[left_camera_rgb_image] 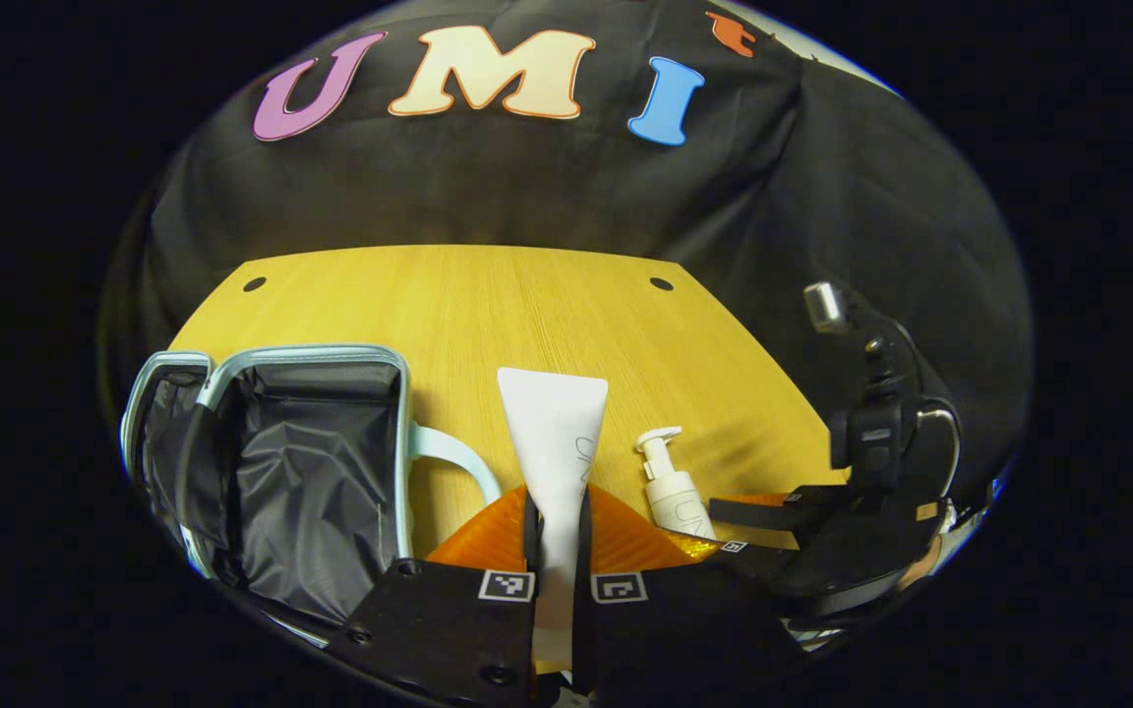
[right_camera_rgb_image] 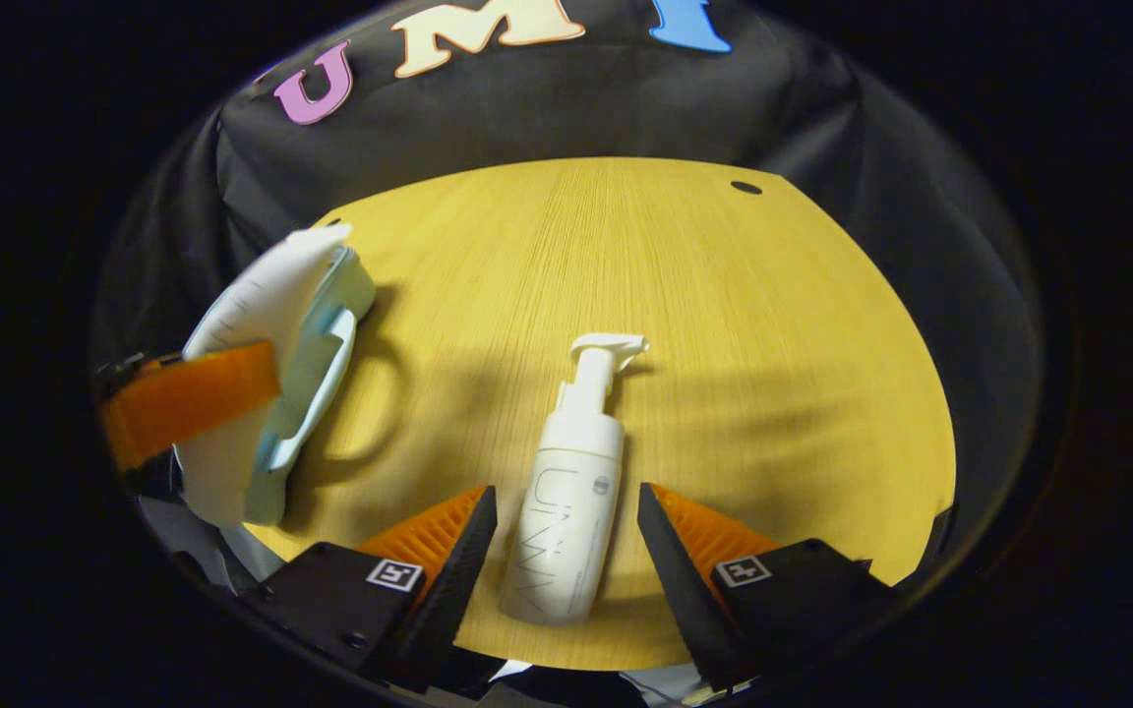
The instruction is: First open the suitcase, pack the skin care products into it, and then close the suitcase.
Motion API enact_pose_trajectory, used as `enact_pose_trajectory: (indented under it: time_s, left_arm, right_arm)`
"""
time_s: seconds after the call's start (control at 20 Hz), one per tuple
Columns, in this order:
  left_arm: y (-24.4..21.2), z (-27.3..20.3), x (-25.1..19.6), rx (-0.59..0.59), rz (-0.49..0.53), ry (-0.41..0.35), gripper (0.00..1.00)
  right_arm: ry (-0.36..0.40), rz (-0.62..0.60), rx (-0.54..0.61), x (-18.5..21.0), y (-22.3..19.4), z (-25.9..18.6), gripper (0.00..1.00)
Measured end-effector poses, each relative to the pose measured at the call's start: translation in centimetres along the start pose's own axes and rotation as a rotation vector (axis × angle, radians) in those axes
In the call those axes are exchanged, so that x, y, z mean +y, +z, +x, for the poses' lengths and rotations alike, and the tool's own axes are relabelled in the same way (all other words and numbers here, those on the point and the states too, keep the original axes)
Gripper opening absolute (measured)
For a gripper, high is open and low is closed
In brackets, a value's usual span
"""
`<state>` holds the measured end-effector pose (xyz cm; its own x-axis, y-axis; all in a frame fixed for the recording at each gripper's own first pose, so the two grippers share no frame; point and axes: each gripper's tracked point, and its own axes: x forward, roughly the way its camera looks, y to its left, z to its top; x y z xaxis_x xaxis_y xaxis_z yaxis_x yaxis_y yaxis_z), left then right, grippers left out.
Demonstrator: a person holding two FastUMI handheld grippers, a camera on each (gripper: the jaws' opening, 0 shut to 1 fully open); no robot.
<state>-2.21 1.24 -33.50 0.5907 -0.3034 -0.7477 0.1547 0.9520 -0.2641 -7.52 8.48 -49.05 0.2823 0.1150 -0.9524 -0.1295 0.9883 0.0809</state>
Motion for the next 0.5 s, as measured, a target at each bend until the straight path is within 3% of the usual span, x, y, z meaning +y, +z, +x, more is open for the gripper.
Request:
enact_pose_trajectory:
  time_s: [0.1, 0.15, 0.25, 0.5]
  left_arm:
    - [0.4, -0.9, 0.9, -0.008, -0.005, 0.011, 0.07]
    - [0.7, -1.3, 1.7, -0.016, -0.007, 0.018, 0.07]
    - [0.6, -1.9, 3.4, -0.018, -0.014, 0.041, 0.06]
    - [0.2, -2.7, 7.9, -0.012, -0.049, 0.096, 0.07]
  right_arm:
    - [-0.011, 0.028, 0.034, -0.3, -1.0, 0.2, 0.77]
    - [-0.010, 0.035, 0.022, -0.4, -0.8, 0.2, 0.64]
    - [-0.012, 0.049, 0.014, -0.3, -0.7, 0.1, 0.55]
    - [0.034, 0.091, -0.043, 1.0, 1.2, -1.3, 0.54]
